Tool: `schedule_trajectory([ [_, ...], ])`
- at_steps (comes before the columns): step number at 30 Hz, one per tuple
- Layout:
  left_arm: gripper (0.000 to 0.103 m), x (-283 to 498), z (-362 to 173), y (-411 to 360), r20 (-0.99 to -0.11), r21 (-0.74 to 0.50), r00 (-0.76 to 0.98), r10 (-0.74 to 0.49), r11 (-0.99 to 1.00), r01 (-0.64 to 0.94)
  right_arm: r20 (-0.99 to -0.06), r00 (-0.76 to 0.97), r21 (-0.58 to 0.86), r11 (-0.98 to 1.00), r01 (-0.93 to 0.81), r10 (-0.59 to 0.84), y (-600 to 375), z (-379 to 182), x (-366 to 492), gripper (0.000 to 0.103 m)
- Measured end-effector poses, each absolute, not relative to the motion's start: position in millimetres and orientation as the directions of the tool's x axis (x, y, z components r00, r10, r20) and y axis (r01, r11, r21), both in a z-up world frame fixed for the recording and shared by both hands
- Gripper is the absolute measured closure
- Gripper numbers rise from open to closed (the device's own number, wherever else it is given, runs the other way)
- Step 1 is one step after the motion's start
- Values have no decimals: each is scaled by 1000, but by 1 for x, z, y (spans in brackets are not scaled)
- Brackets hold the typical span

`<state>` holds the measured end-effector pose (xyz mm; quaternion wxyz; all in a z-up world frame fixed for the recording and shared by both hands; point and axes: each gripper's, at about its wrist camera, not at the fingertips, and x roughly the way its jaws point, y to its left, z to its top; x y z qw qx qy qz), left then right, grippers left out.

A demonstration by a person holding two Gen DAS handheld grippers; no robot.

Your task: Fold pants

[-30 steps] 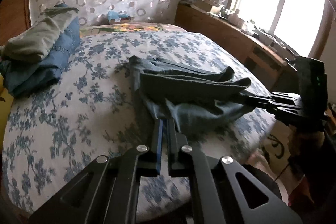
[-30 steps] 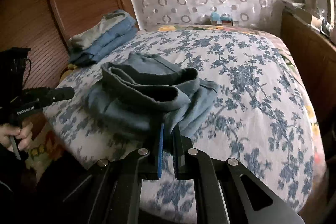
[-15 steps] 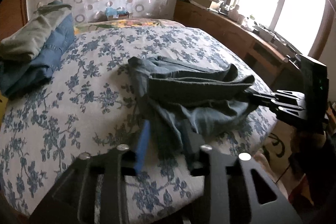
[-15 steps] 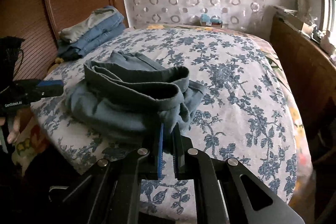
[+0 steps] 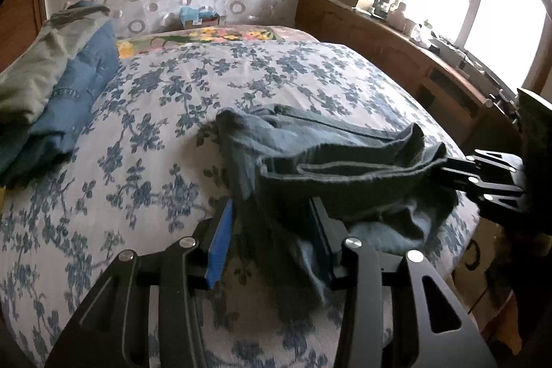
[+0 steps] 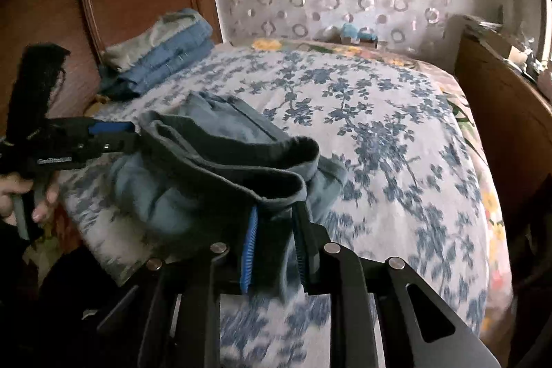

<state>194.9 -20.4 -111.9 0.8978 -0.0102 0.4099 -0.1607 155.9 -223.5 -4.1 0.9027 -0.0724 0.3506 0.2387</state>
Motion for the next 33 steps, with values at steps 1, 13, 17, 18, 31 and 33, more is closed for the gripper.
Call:
schedule_trajectory([
  [1,59,198,-112,-21,-733,-148,613,-295,949,280,-672,638,36,878,-477,375,-222,-4,164,82],
  [13,59,206,-102,-20,-711,-165,632,-307,947,274,-671,656,81,914,-397,345,-219,2,212,82],
  [17,59,199,-102,-25,-707,-166,629,-323,941,296,-656,668,93,917,-389,350,-225,1,201,82],
  [18,59,199,-104,-27,-710,-161,625,-324,939,304,-647,669,104,912,-397,365,-227,2,198,82],
  [31,71,222,-107,-32,-699,-172,618,-361,923,344,-666,620,144,886,-440,416,-228,-4,220,70],
  [33,81,221,-105,-35,-701,-164,615,-361,921,354,-673,613,138,884,-447,415,-225,-4,224,70],
])
